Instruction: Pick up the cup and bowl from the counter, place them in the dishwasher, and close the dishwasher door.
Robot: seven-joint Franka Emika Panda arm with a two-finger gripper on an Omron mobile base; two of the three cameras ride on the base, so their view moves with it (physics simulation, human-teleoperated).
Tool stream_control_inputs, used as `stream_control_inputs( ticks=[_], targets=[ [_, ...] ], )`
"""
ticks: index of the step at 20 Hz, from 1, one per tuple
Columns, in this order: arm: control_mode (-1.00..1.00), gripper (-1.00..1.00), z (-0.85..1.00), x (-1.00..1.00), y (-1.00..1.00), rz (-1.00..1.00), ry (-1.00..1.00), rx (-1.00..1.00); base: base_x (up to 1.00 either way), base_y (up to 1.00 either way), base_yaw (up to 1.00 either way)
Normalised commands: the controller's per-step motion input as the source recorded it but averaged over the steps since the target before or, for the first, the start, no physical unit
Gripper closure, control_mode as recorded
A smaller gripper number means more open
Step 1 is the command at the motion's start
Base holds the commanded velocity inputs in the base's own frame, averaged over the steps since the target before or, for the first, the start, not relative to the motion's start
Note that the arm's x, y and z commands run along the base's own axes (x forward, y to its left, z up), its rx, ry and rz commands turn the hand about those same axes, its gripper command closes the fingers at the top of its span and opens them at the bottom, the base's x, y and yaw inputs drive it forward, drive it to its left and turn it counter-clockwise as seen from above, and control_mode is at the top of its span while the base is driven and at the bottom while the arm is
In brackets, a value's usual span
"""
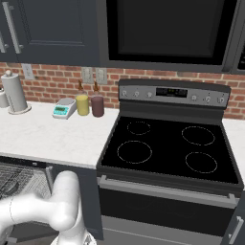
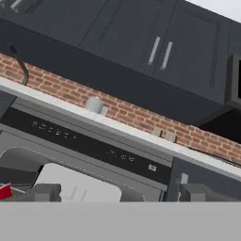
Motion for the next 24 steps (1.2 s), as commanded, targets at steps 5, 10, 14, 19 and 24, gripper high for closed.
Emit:
stream_control_inputs(
  ticks=[5,10,14,19,24],
  targets=[
    [-1.0,-1.0,-0.35,0.13,0.36,0.0,-0.09,0.0,0.0,0.0,0.0],
    [-1.0,-1.0,-0.33,0.24,0.45,0.0,-0.03,0.0,0.0,0.0,0.0],
    [-1.0,-1.0,-0.46,0.0,0.01,-0.03,0.0,0.0,0.0,0.0,0.0],
    [-1.0,-1.0,-0.5,-0.2,0.13,0.0,0.0,0.0,0.0,0.0,0.0],
    [-1.0,-1.0,-0.45,-0.15,0.26,0.0,0.04,0.0,0.0,0.0,0.0]
  ],
)
